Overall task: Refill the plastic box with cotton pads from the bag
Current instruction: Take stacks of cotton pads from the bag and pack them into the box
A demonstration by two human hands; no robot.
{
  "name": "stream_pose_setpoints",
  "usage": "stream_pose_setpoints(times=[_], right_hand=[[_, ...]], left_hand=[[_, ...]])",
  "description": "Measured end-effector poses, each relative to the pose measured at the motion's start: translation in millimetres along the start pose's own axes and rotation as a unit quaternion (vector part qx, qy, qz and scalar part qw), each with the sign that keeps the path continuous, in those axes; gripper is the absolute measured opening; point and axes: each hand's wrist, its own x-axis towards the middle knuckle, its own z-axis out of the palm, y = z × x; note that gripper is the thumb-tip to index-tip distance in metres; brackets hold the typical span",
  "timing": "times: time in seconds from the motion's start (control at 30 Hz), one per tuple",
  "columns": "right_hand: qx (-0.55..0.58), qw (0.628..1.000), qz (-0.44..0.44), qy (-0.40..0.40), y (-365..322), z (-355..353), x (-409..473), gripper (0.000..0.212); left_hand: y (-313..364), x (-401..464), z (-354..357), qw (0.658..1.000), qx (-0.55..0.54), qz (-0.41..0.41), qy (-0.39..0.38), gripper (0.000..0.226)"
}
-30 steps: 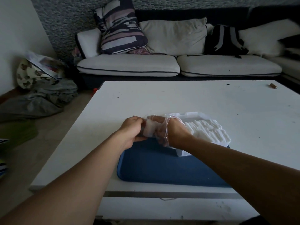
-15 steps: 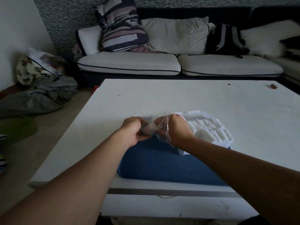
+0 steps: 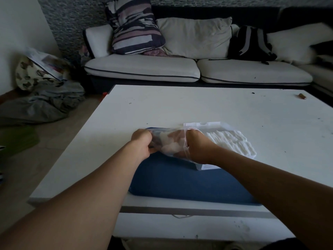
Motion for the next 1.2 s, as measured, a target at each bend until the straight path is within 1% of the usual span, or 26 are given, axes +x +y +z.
stream_pose_setpoints(times=[0.07, 0.1, 0.13, 0.2, 0.23, 0.33, 0.4, 0.5, 0.57, 0.6, 0.63, 0.67, 0.7, 0.73, 0.77, 0.8, 0.87, 0.93, 0.97, 1.0, 1.03, 1.07, 1.1, 1.13, 1.17, 1.2], right_hand=[[-0.008, 1.0, 0.008, 0.024, -1, -1, -3, 0.026], [-0.006, 1.0, 0.017, 0.024, -5, -4, -6, 0.017], [-0.006, 1.0, 0.003, 0.023, -6, -8, -8, 0.006], [-0.014, 1.0, -0.016, 0.012, -10, -15, -14, 0.027], [-0.031, 0.999, -0.009, 0.001, -12, -19, -16, 0.029], [-0.074, 0.997, -0.009, -0.019, -15, -26, -21, 0.022], [-0.118, 0.992, -0.013, -0.033, -20, -29, -23, 0.03], [-0.14, 0.989, -0.011, -0.042, -22, -29, -25, 0.031], [-0.152, 0.987, -0.009, -0.057, -20, -30, -24, 0.024], [-0.15, 0.986, -0.006, -0.071, -18, -32, -24, 0.013], [-0.13, 0.987, -0.005, -0.096, -16, -34, -24, 0.011], [-0.097, 0.988, 0.003, -0.121, -15, -39, -25, 0.018], [-0.043, 0.987, 0.024, -0.15, -13, -46, -26, 0.017], [0.019, 0.984, 0.048, -0.169, -12, -54, -29, 0.01], [0.073, 0.979, 0.068, -0.179, -12, -65, -36, 0.009], [0.127, 0.972, 0.083, -0.18, -12, -76, -40, 0.014], [0.213, 0.957, 0.092, -0.172, -12, -95, -49, 0.023], [0.276, 0.947, 0.075, -0.146, -13, -104, -54, 0.027], [0.306, 0.94, 0.069, -0.133, -15, -105, -55, 0.026], [0.337, 0.931, 0.067, -0.12, -19, -105, -58, 0.026], [0.369, 0.92, 0.073, -0.112, -23, -103, -57, 0.027], [0.4, 0.906, 0.085, -0.109, -25, -99, -55, 0.028], [0.417, 0.898, 0.092, -0.106, -30, -99, -55, 0.028], [0.419, 0.897, 0.096, -0.102, -34, -97, -54, 0.029], [0.408, 0.903, 0.099, -0.093, -38, -97, -54, 0.029], [0.391, 0.911, 0.104, -0.081, -43, -98, -54, 0.03]], left_hand=[[0, 0, -1, 1.0, -0.011, 0.008, -0.003, 0.033], [0, 1, -2, 1.0, -0.017, 0.012, -0.001, 0.031], [0, 2, -1, 0.999, -0.027, 0.019, 0.001, 0.03], [0, 4, -1, 0.998, -0.05, 0.033, 0.009, 0.028], [-1, 5, 0, 0.997, -0.063, 0.041, 0.012, 0.028], [-2, 9, 1, 0.994, -0.094, 0.063, 0.001, 0.028], [-4, 11, 1, 0.993, -0.092, 0.072, -0.005, 0.03], [-8, 12, 0, 0.995, -0.079, 0.067, 0.003, 0.028], [-10, 12, -3, 0.996, -0.071, 0.056, 0.005, 0.026], [-10, 13, -4, 0.996, -0.067, 0.051, 0.005, 0.026], [-9, 13, -6, 0.997, -0.06, 0.043, 0.006, 0.025], [-7, 15, -8, 0.998, -0.051, 0.028, 0.008, 0.026], [-3, 13, -9, 0.999, -0.036, 0.009, 0.014, 0.027], [1, 13, -11, 0.999, -0.022, -0.008, 0.028, 0.03], [5, 11, -11, 0.999, 0.004, -0.013, 0.046, 0.032], [6, 11, -12, 0.997, 0.043, -0.001, 0.069, 0.034], [11, 0, -11, 0.98, 0.14, 0.073, 0.118, 0.038], [20, -18, -9, 0.947, 0.216, 0.192, 0.143, 0.044], [25, -34, -5, 0.937, 0.221, 0.241, 0.121, 0.044], [29, -53, 2, 0.941, 0.202, 0.263, 0.07, 0.04], [32, -74, 11, 0.959, 0.163, 0.232, -0.008, 0.039], [33, -91, 20, 0.977, 0.11, 0.155, -0.1, 0.045], [34, -110, 27, 0.978, 0.062, 0.068, -0.188, 0.055], [33, -121, 31, 0.964, 0.024, -0.006, -0.263, 0.067], [33, -129, 33, 0.947, -0.004, -0.054, -0.317, 0.075], [34, -131, 32, 0.935, -0.021, -0.078, -0.346, 0.079]])
